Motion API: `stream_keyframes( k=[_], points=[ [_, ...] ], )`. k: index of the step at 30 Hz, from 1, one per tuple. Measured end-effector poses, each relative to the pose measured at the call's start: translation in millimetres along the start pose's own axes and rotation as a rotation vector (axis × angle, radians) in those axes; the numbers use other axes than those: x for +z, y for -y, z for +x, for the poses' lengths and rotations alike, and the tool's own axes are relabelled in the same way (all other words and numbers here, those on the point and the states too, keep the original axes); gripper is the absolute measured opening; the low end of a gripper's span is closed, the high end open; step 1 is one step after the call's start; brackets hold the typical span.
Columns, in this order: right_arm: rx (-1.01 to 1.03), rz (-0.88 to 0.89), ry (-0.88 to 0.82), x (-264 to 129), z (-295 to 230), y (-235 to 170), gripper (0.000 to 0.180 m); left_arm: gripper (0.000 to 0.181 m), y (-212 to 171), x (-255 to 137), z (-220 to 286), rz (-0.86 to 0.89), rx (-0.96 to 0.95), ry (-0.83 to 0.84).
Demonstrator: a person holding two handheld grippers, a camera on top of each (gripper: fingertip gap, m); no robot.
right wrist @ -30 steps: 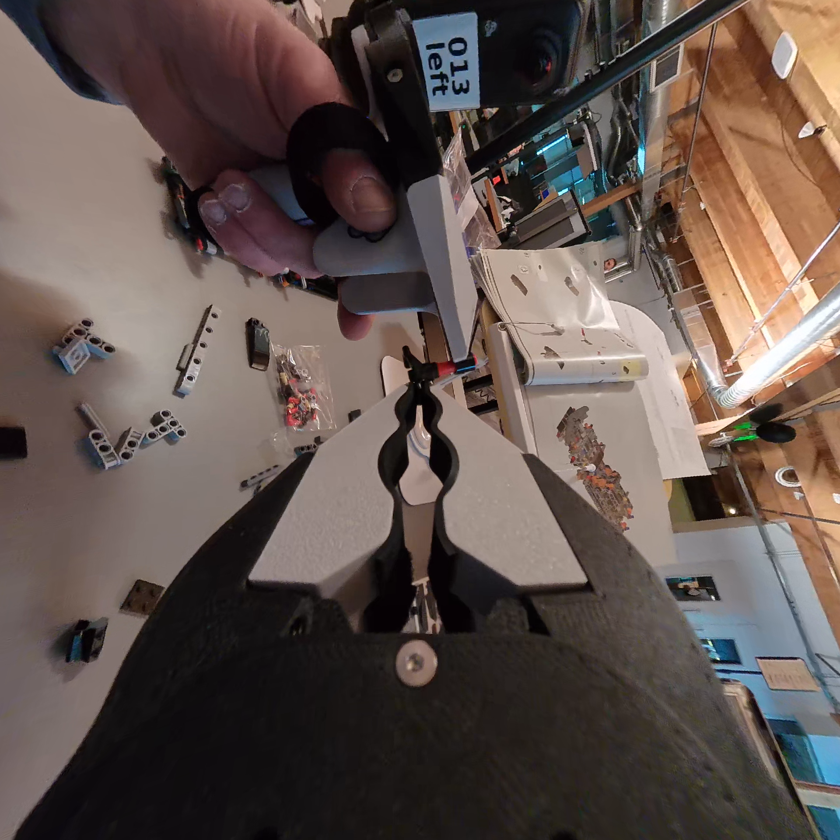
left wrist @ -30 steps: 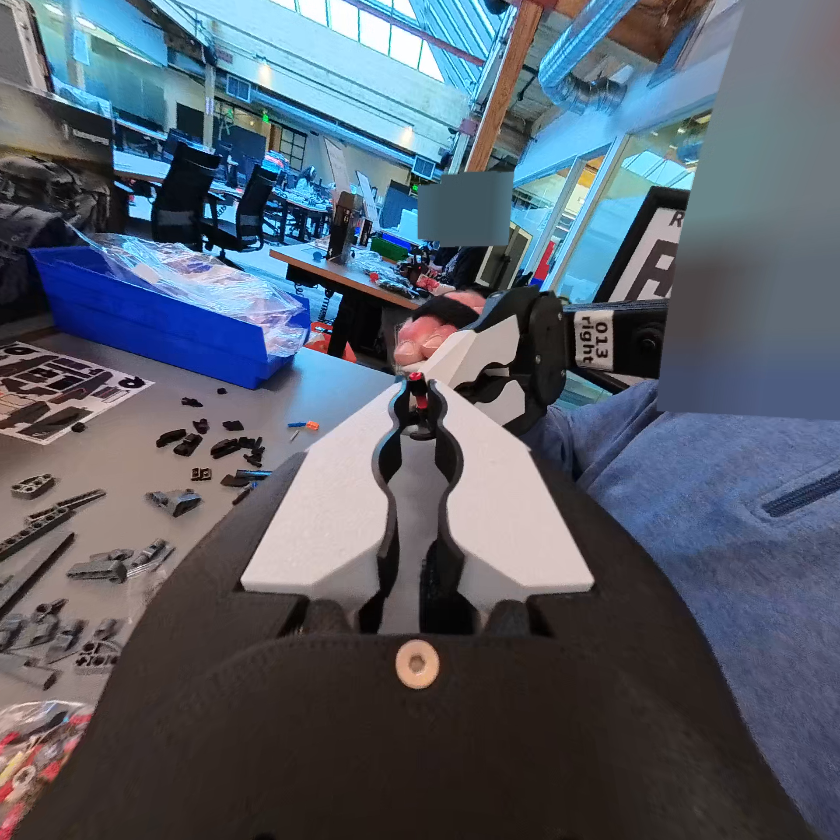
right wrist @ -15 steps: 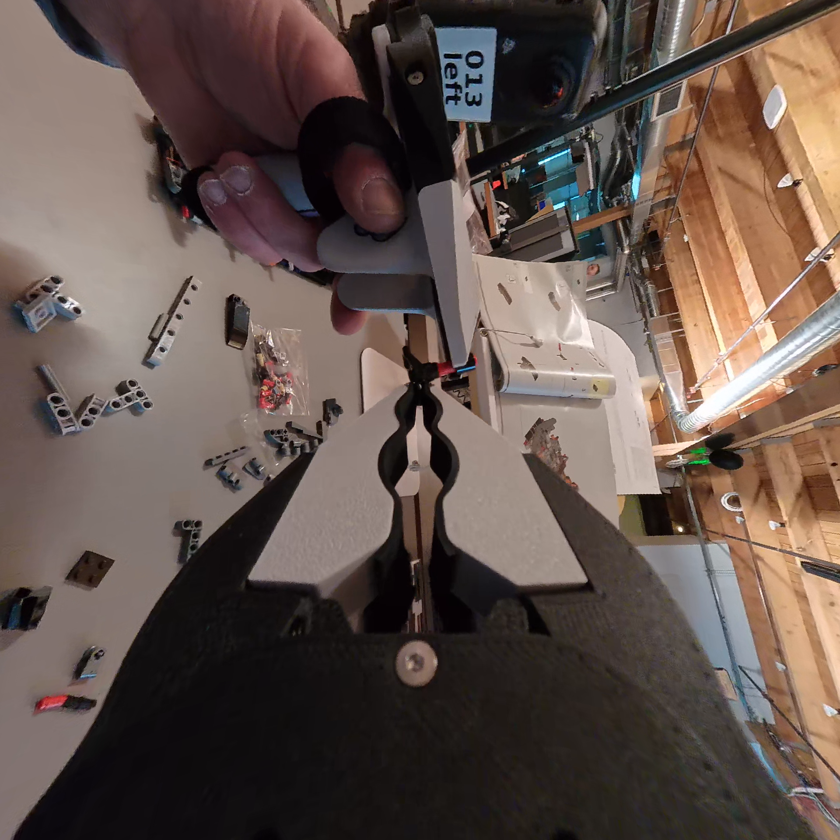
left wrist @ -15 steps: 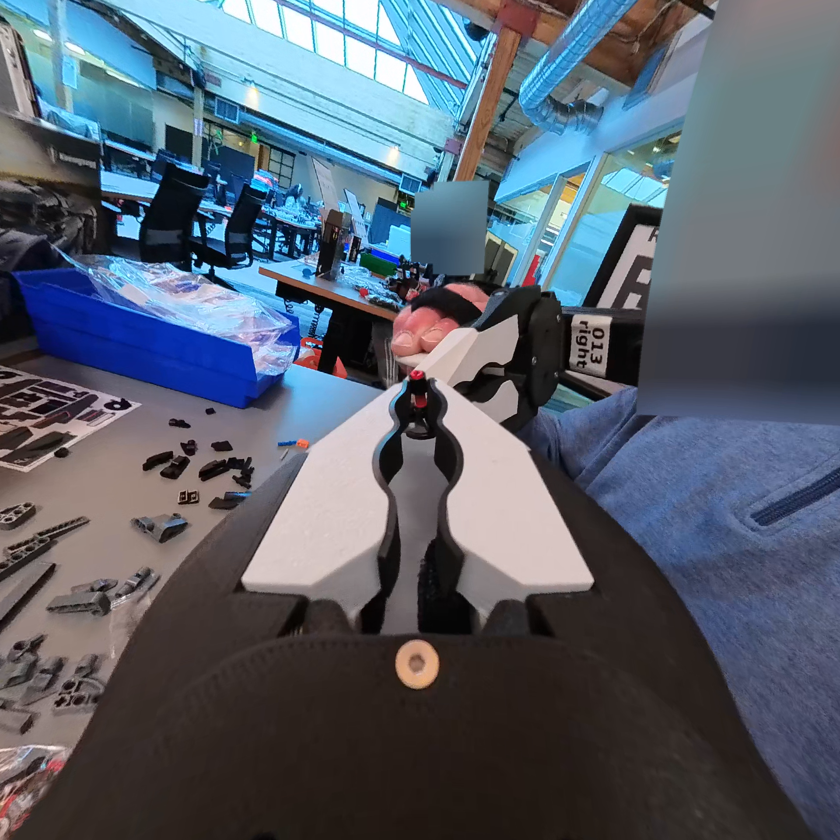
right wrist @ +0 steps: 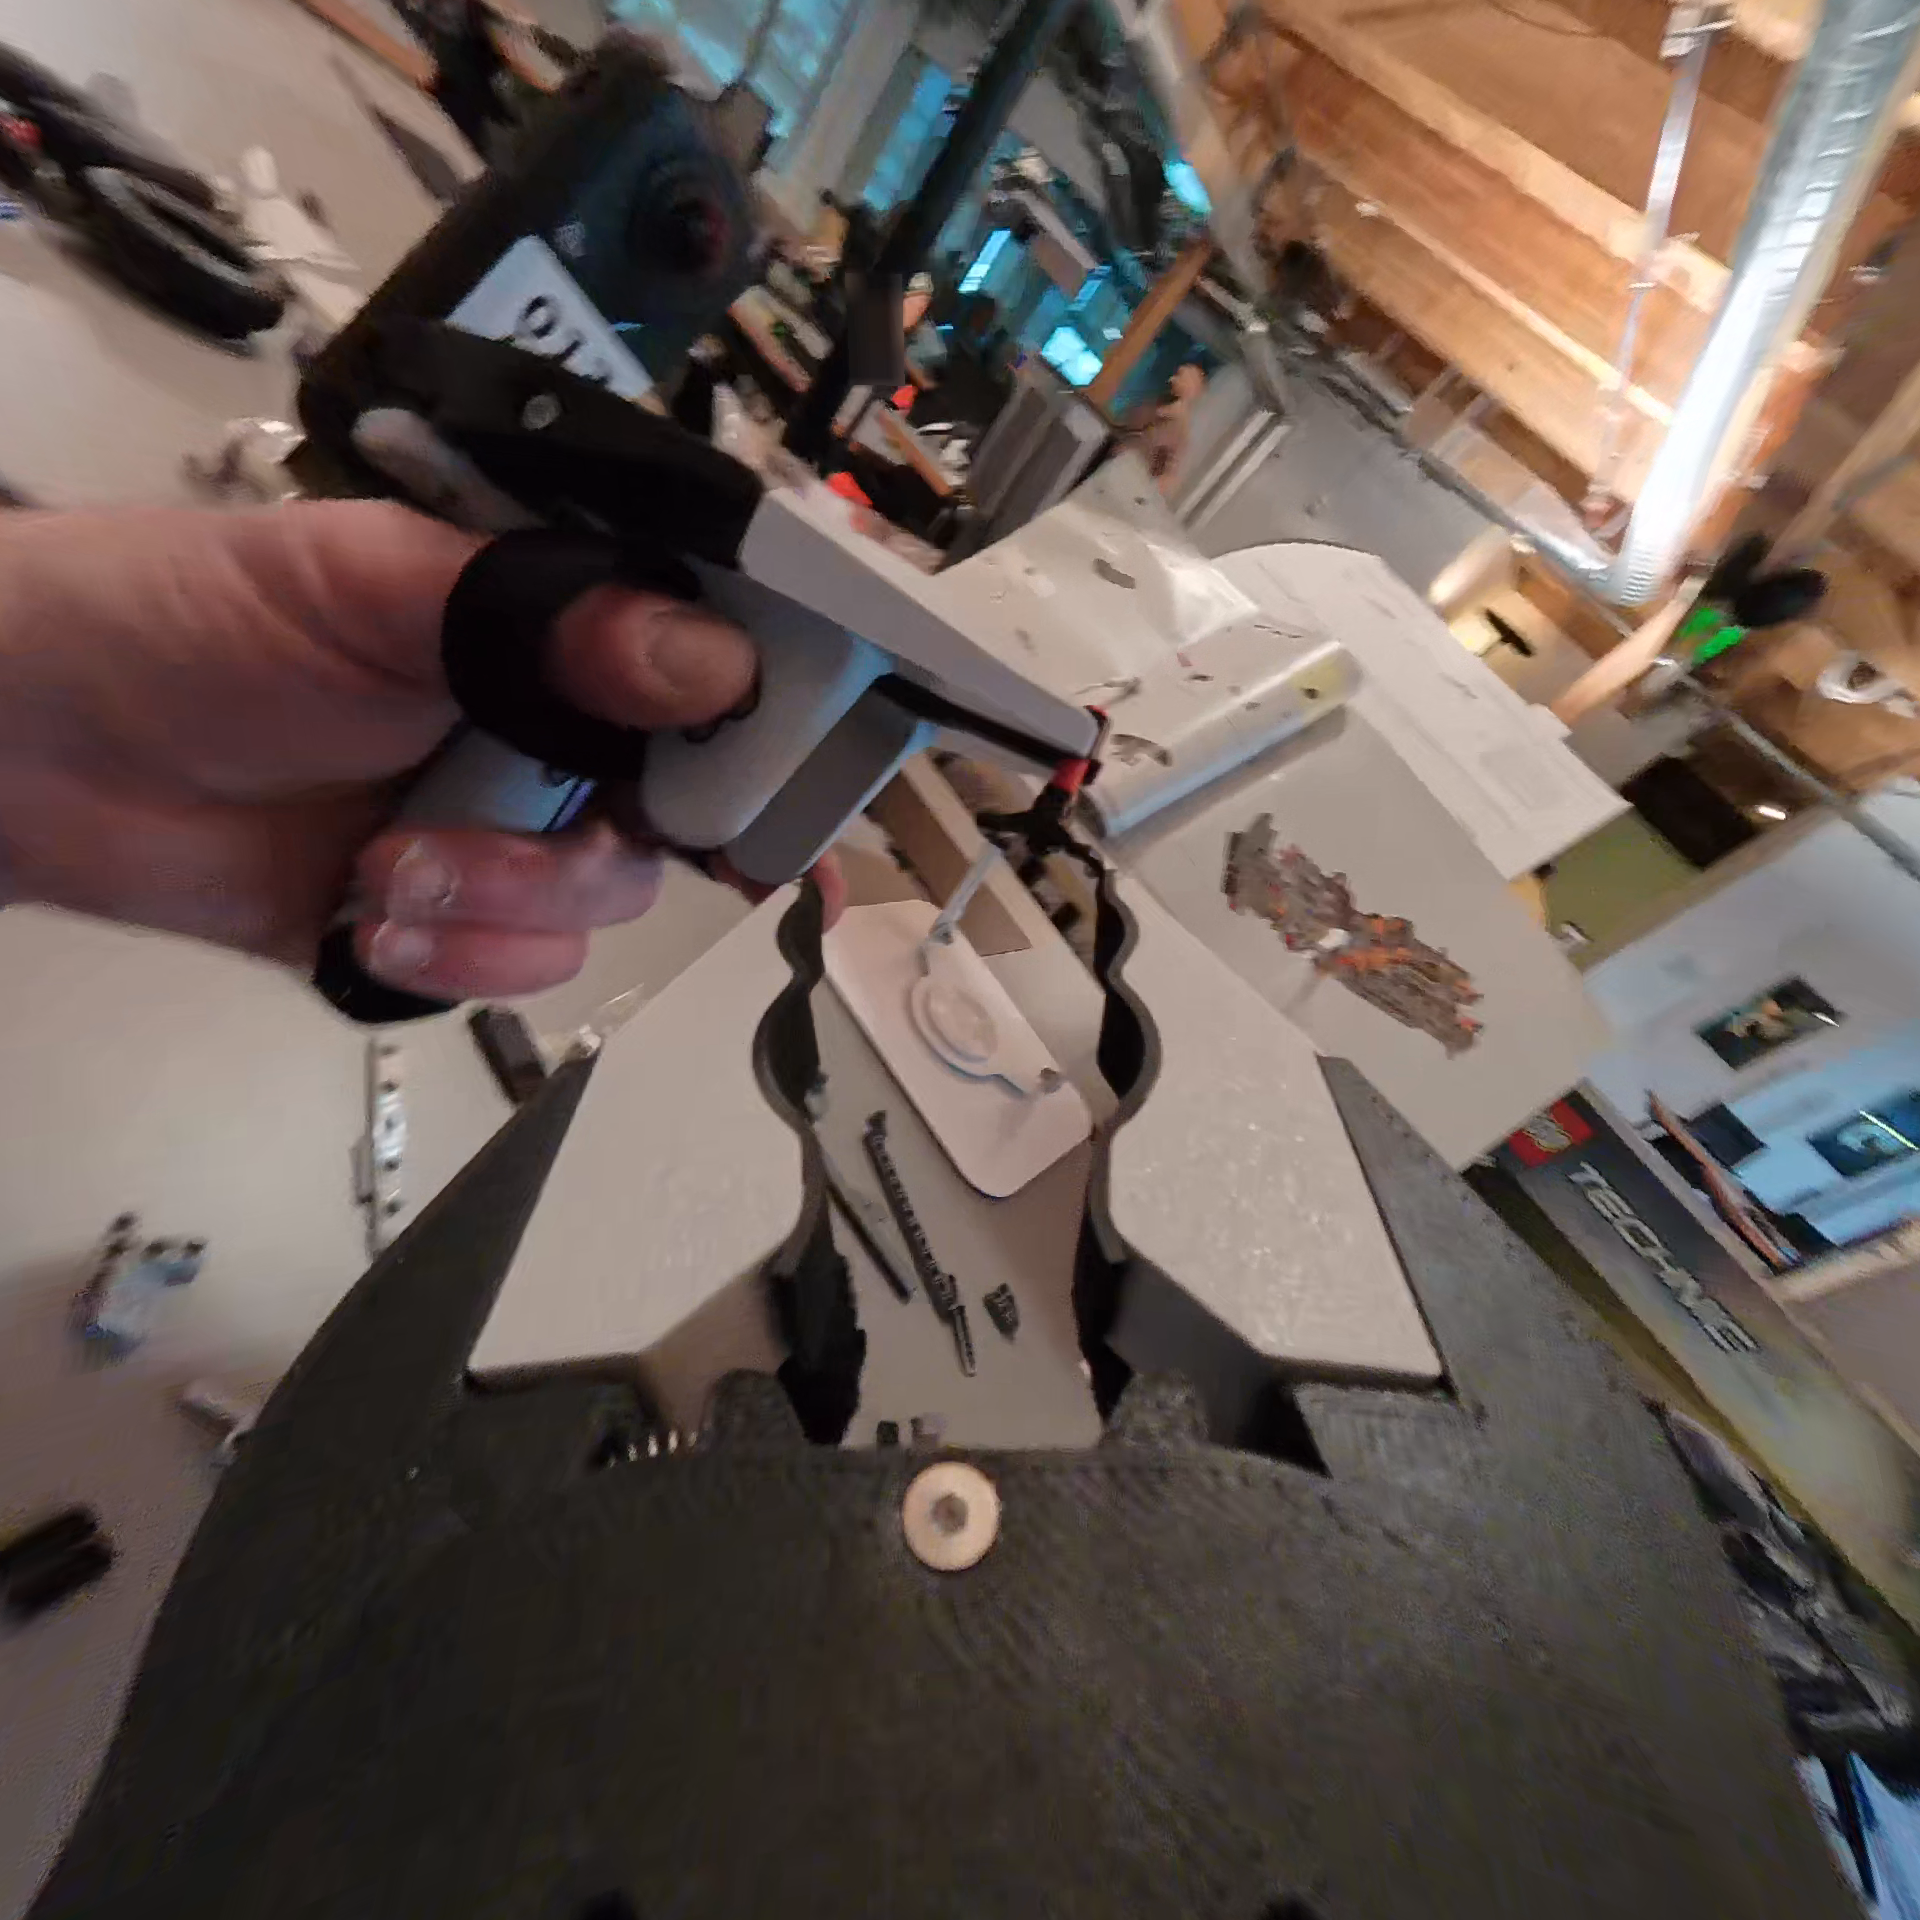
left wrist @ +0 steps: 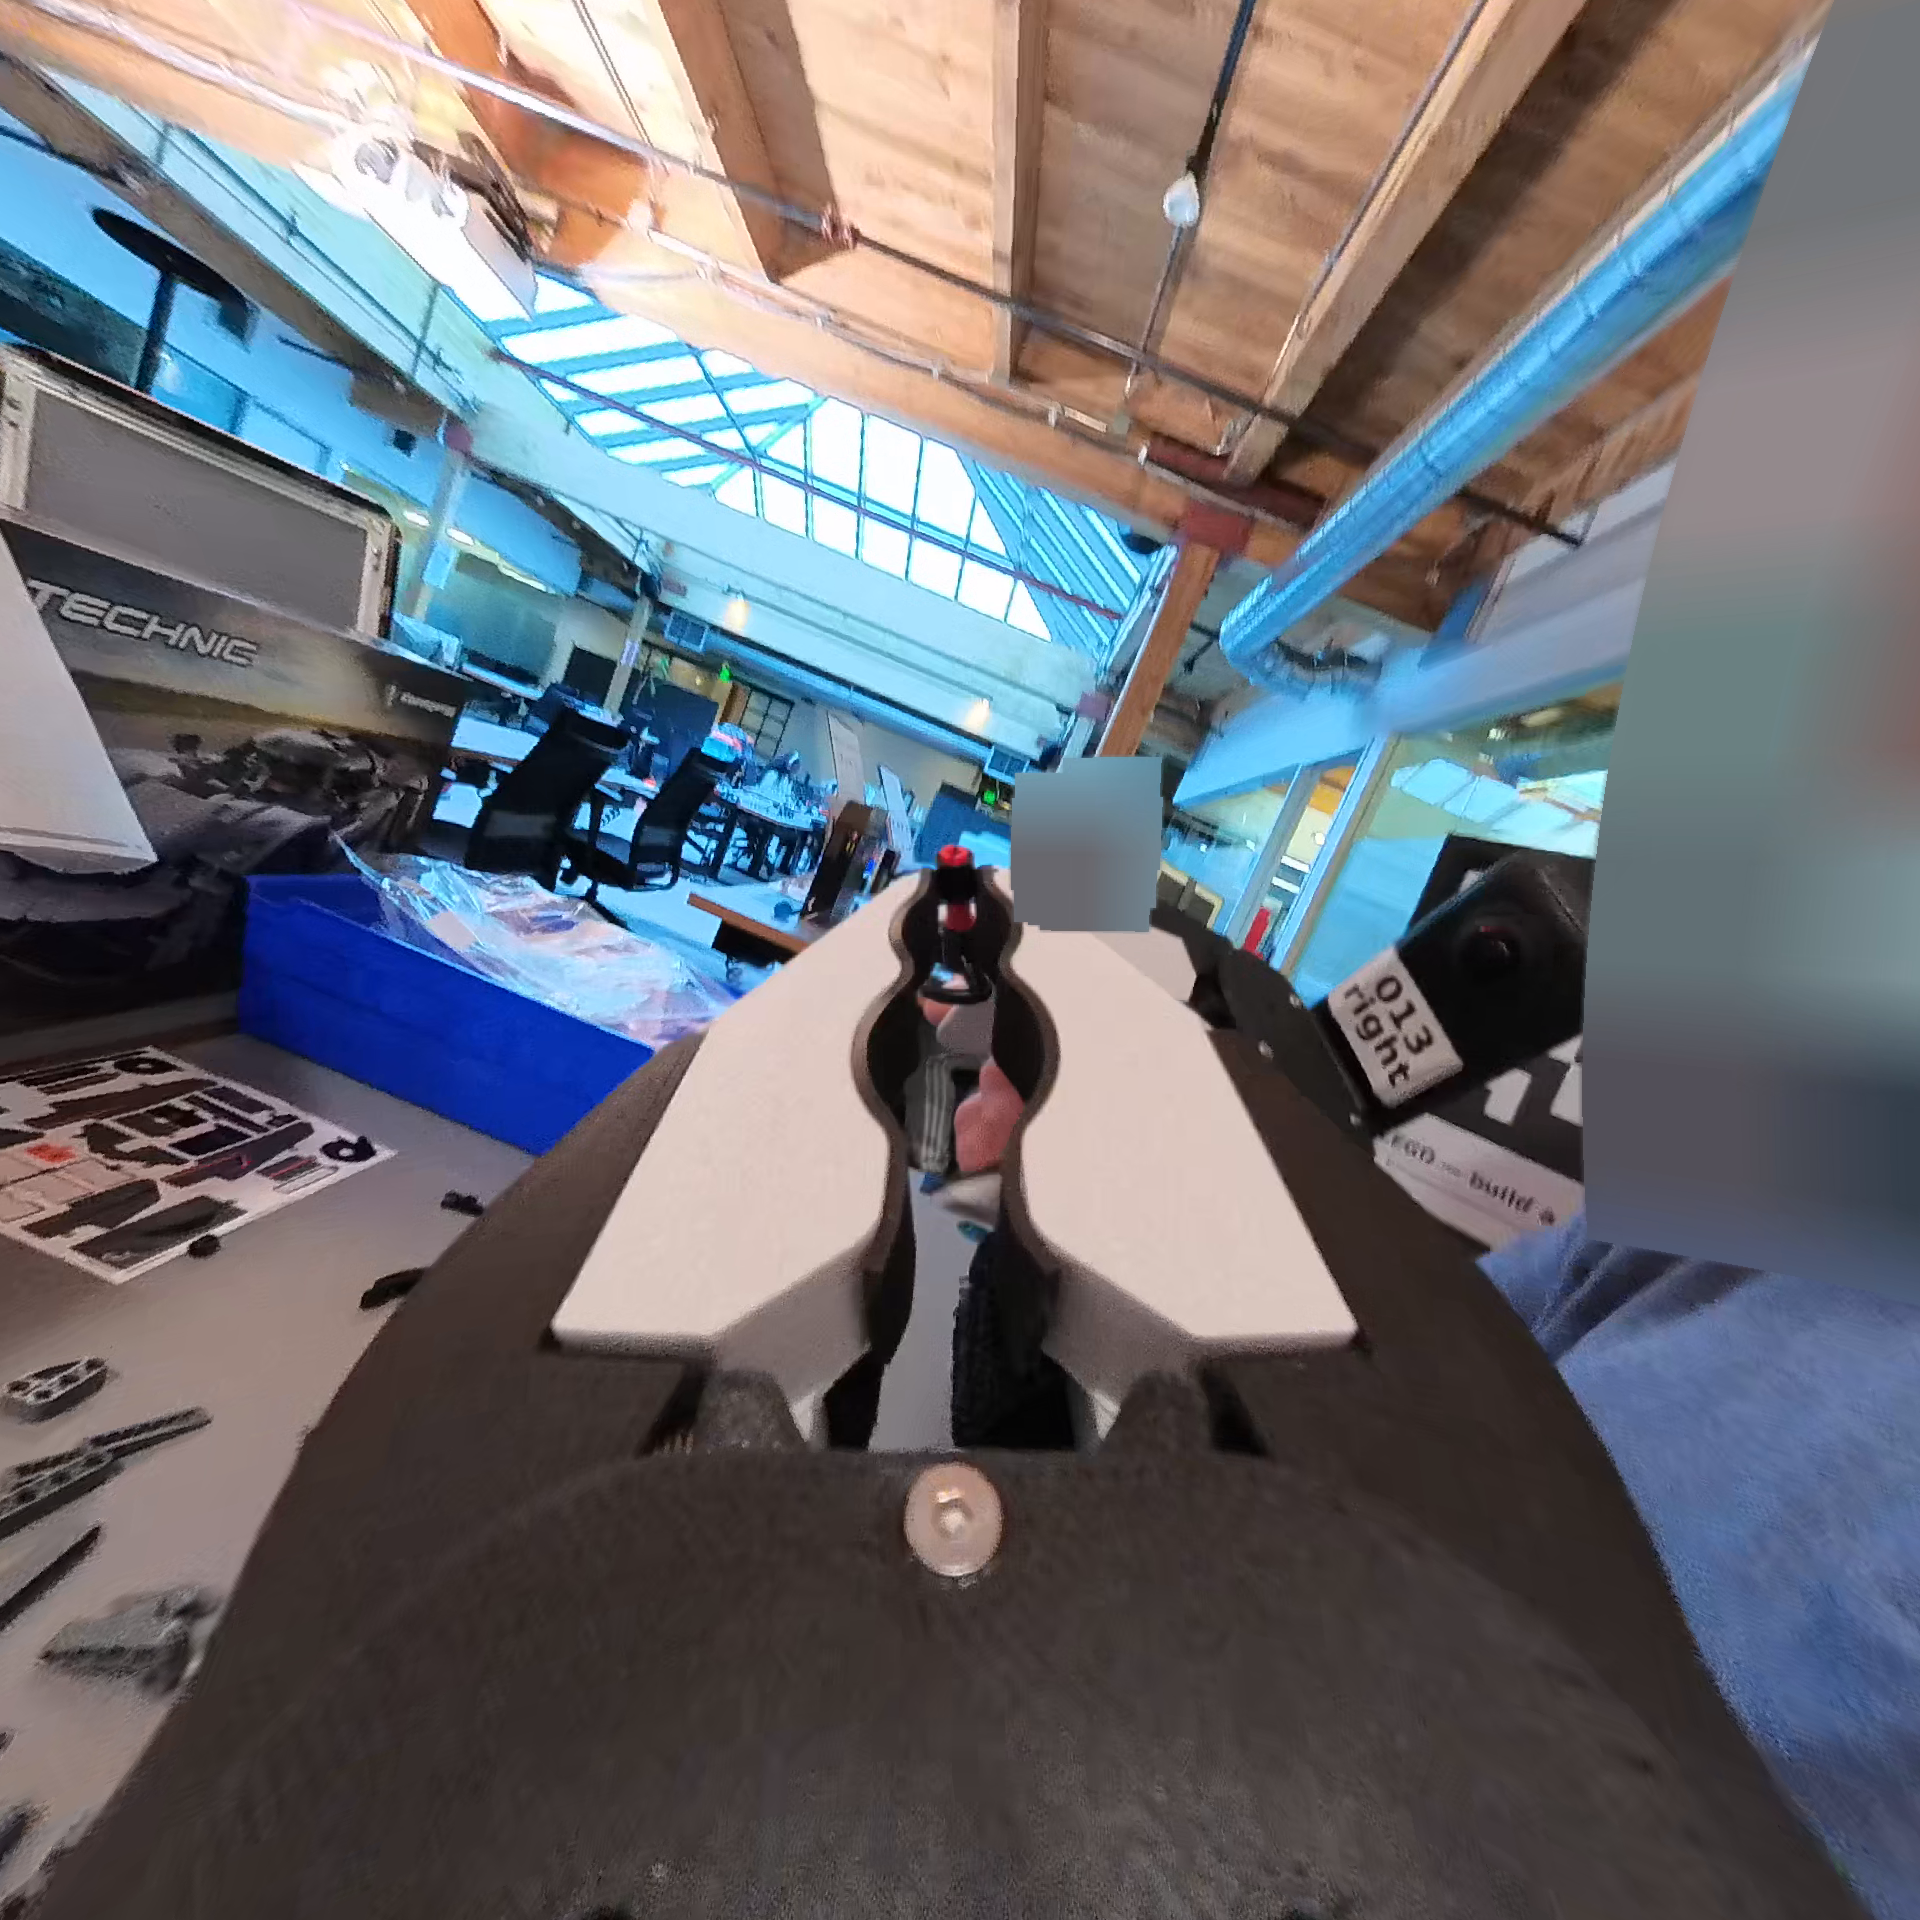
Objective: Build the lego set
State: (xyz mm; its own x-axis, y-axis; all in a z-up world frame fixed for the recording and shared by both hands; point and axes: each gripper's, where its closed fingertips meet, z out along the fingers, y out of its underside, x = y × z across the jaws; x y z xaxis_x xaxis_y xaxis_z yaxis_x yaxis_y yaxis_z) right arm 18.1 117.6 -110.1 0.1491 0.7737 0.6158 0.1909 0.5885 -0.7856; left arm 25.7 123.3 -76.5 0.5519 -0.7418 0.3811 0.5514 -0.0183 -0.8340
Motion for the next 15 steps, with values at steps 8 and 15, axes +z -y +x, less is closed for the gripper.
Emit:
stream_keyframes(
  k=[8, 15],
  points=[
    [0.006, 0.047, -0.118, 3.5, 26.3, 4.0, 0.019, 0.005, 2.5, 10.9, -4.4, 0.099, -0.065, -0.008],
    [-0.008, 0.054, -0.050, 3.4, 20.6, 1.7, 0.000, 0.006, -1.8, 15.4, -3.4, 0.105, -0.088, -0.037]
  ],
)
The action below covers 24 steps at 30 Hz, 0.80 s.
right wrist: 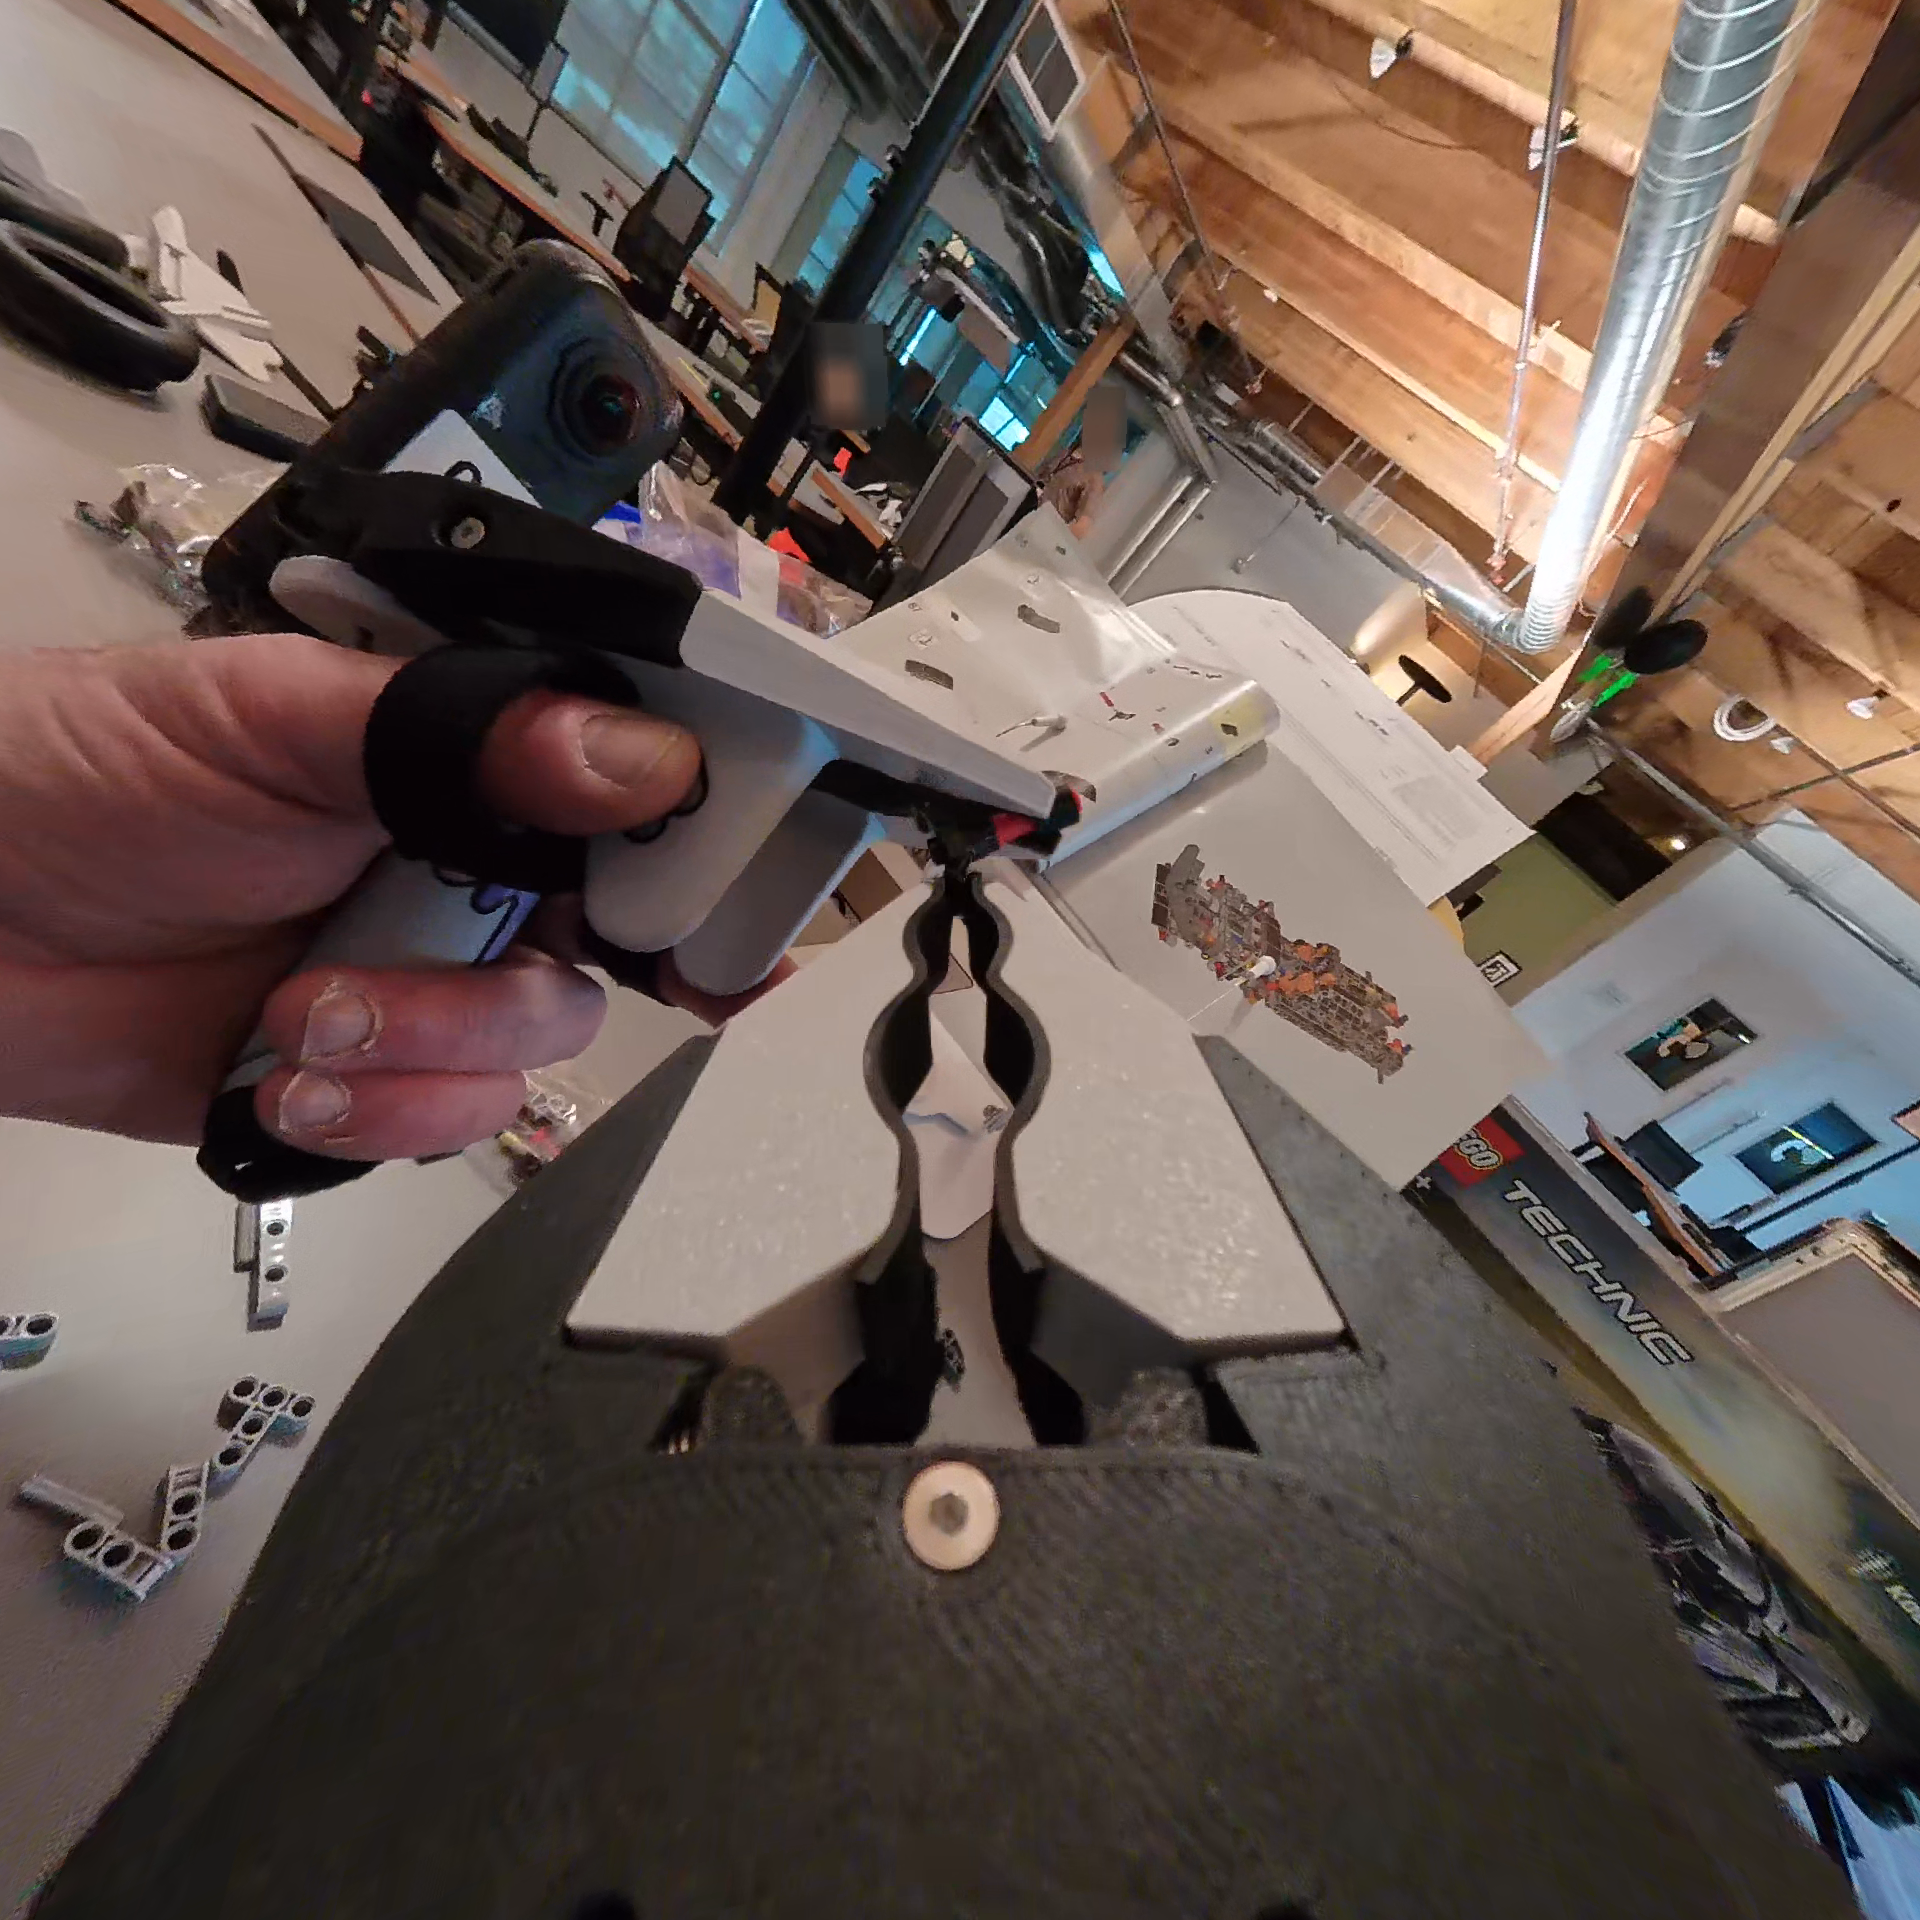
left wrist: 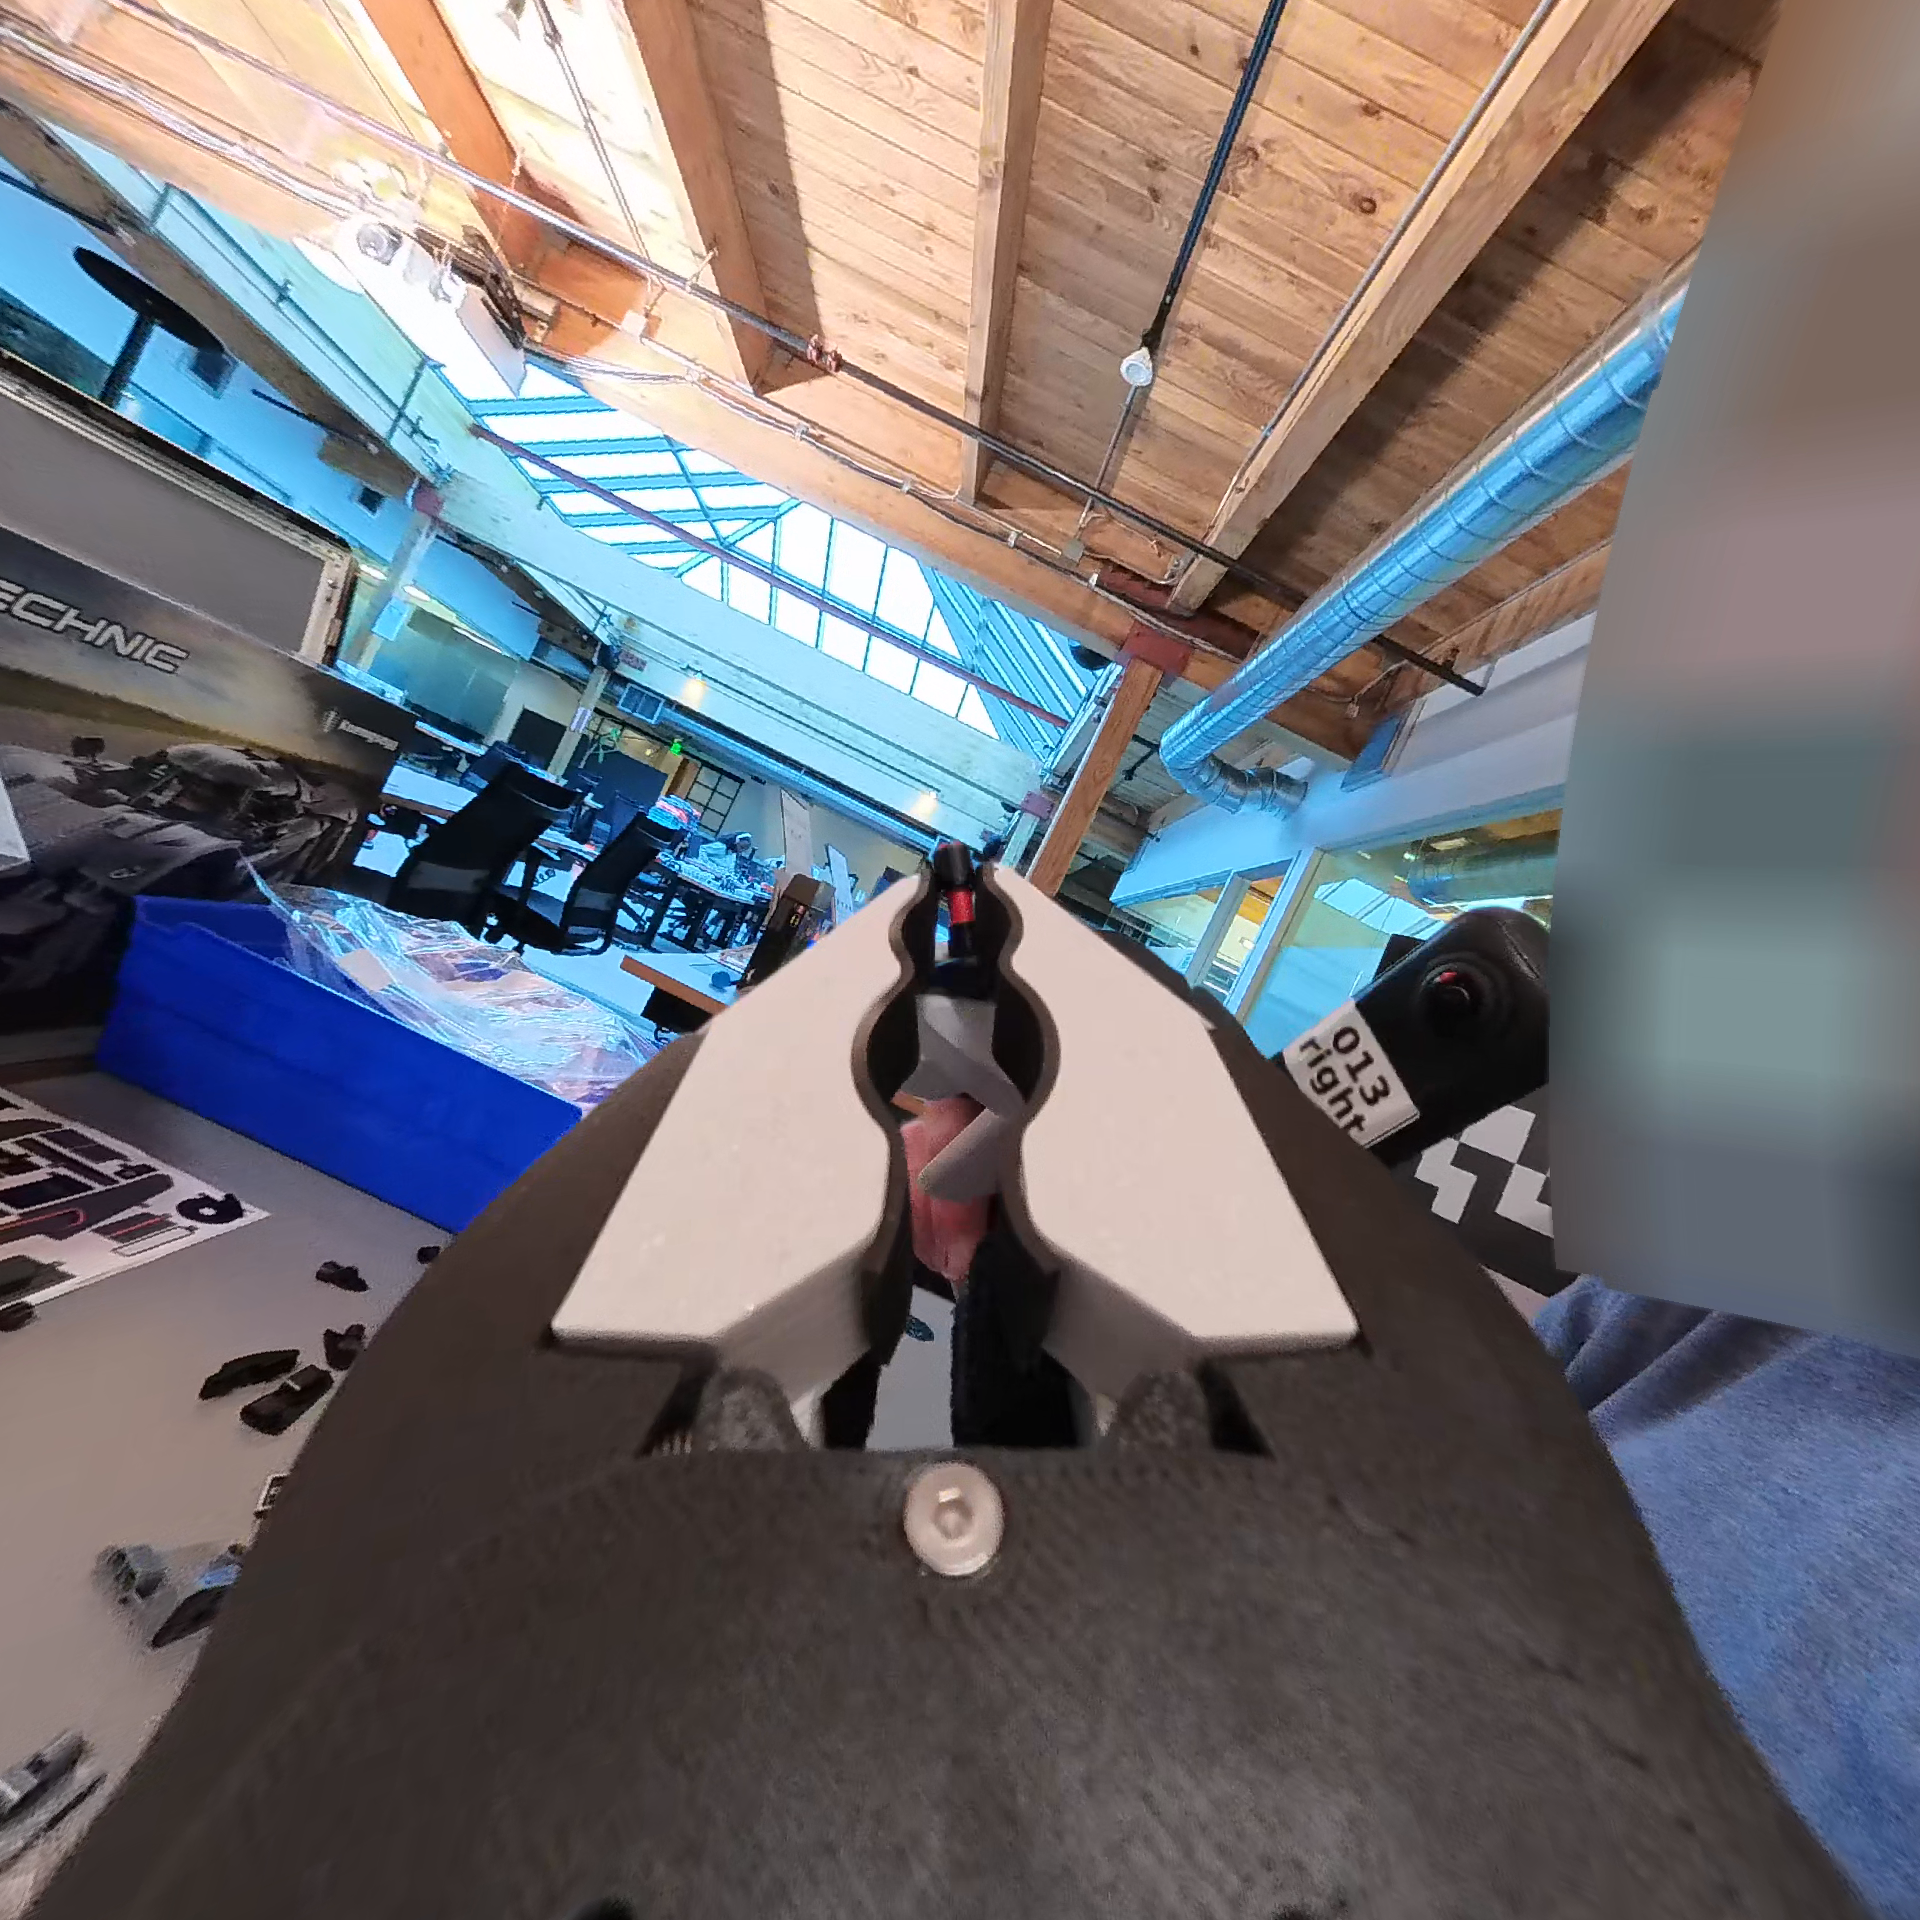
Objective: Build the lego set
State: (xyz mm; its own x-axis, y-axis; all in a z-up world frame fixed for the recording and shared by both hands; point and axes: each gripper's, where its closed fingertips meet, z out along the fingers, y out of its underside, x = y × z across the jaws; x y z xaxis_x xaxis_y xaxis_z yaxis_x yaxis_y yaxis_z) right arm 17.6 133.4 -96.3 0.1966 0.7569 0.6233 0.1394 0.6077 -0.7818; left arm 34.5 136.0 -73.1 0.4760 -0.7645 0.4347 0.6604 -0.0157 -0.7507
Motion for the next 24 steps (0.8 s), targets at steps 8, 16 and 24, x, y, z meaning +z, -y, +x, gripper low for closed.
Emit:
stream_keyframes(
  k=[8, 16, 24],
  points=[
    [0.043, 0.027, 0.059, -5.7, 3.5, 0.4, 0.000, 0.005, -2.3, 6.2, 1.8, -0.013, -0.009, -0.018],
    [0.168, 0.055, 0.321, -16.6, -1.0, 3.8, 0.000, 0.021, -1.4, 5.0, -0.2, -0.052, 0.008, -0.016],
    [0.543, 0.127, 0.788, -40.5, -3.8, -1.3, 0.000, 0.025, 2.8, -9.5, 8.4, -0.304, 0.648, -0.005]
  ],
)
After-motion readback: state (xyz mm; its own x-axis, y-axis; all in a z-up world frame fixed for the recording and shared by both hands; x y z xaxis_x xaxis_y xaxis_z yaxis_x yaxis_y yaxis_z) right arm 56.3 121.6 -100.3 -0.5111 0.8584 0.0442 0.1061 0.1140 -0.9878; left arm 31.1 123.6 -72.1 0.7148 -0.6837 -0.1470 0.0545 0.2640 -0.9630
